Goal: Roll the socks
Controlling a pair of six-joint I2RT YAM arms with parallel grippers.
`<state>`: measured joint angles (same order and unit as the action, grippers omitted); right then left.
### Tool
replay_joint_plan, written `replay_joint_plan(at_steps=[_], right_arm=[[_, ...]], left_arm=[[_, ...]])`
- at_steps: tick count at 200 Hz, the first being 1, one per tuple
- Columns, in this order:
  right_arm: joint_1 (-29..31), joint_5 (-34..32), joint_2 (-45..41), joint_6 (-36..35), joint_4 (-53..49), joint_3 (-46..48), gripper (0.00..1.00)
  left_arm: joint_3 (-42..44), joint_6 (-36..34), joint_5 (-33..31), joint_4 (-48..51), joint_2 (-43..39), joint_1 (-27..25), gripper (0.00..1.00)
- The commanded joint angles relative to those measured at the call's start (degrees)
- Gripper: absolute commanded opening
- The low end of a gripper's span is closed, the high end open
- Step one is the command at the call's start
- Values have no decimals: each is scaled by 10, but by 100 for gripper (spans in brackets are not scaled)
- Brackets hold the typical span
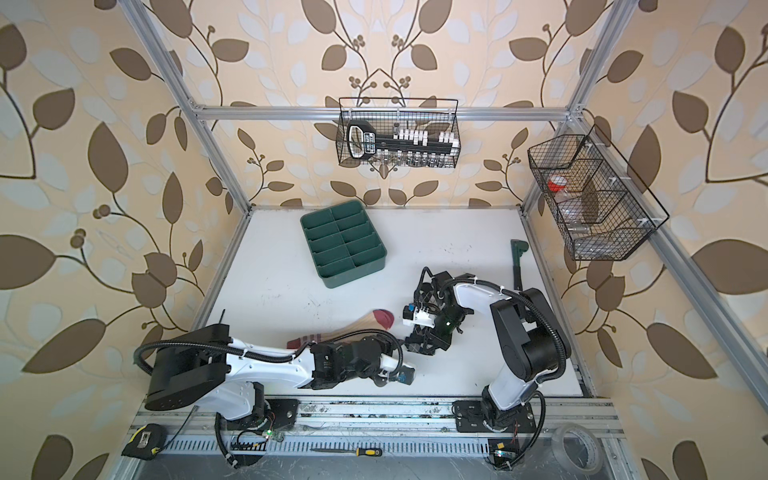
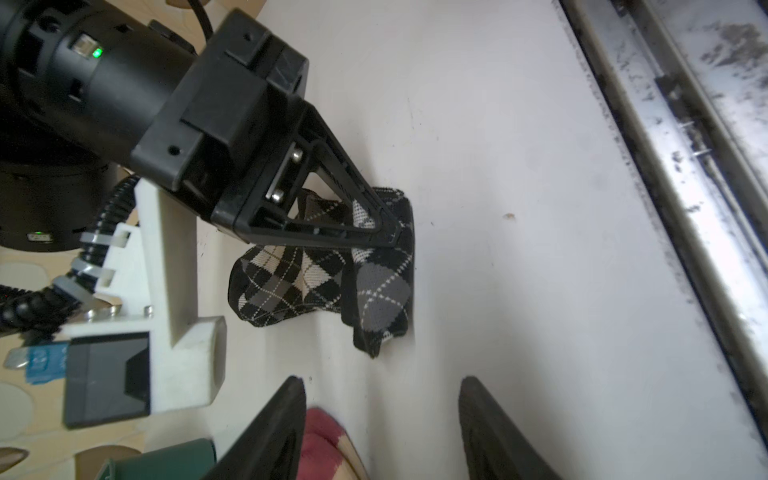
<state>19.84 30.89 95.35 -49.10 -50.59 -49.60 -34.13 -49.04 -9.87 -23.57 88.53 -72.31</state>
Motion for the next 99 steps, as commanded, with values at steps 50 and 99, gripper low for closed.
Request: replay_joint_plan(at_steps=[50, 99], right_arm=[[-1, 19, -5, -6, 16, 7, 0], [4, 15, -9, -4, 20, 10, 0]], left_arm=[[-25, -13, -36, -77, 61, 3, 55], [-51, 25, -13, -80, 103, 16, 47]])
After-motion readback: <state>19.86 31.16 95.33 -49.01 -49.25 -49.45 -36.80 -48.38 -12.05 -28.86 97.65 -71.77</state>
